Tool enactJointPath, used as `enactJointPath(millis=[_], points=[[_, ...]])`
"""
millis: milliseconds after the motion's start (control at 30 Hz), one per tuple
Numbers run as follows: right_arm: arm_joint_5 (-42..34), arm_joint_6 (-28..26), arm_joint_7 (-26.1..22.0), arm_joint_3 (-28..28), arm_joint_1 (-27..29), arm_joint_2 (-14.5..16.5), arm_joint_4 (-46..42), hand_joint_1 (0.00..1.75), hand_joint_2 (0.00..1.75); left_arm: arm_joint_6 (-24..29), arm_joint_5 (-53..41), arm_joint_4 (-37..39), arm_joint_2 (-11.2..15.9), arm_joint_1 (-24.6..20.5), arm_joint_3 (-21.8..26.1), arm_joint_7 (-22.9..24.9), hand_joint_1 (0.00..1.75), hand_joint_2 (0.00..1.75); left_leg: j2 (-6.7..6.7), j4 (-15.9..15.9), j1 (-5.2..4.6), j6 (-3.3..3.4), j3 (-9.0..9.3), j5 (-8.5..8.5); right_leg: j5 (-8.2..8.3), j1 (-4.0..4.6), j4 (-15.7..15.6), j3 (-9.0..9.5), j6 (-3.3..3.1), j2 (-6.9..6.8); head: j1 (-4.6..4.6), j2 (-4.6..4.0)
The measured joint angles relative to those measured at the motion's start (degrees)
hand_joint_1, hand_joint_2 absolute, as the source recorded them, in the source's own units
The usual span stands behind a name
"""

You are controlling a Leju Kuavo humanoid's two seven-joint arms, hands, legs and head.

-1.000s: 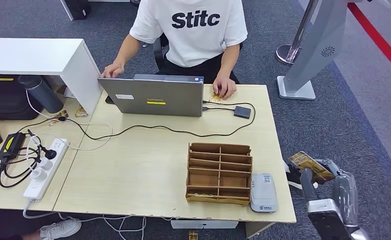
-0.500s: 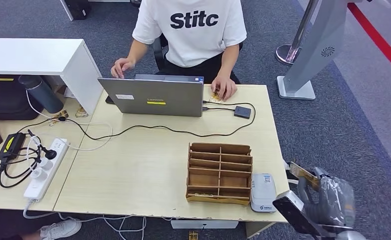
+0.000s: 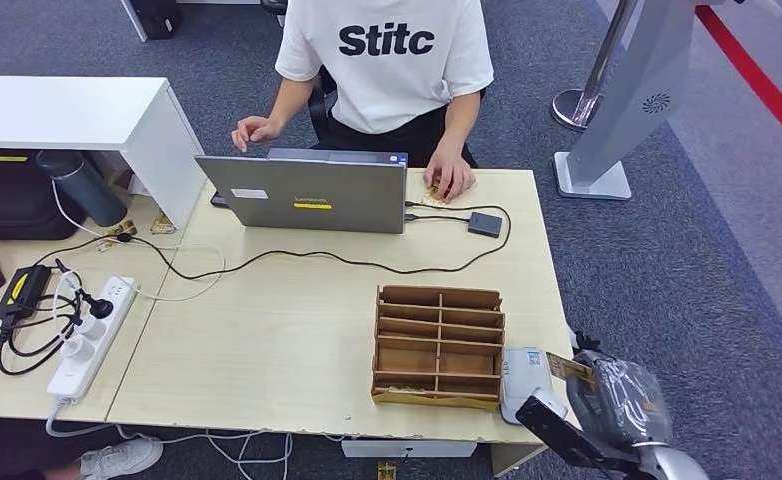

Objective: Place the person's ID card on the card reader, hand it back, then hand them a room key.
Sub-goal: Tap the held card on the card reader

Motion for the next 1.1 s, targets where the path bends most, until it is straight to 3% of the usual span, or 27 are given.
enactJointPath(millis=[667,1100], points=[[-2.4,6.7,2.6,5.8,-4.5,-1.2,6.5,1.75,1.75,0.0,0.3,0.0,0.8,-0.5,-2.0,0.3,0.0,1.75,-0.01,0.0,-0.01,0.02,-0.01,0.02,0.0,0.0,0.0,0.01,0.0,-0.01,0.01,0.0],[-2.6,7.0,2.8,6.4,-5.5,-1.2,7.8,1.75,1.75,0.1,0.3,0.0,1.0,-0.5,-2.3,0.3,0.0,1.75,0.0,0.0,-0.01,0.02,0.01,0.02,0.0,0.0,0.0,0.01,0.0,-0.01,0.01,0.0]])
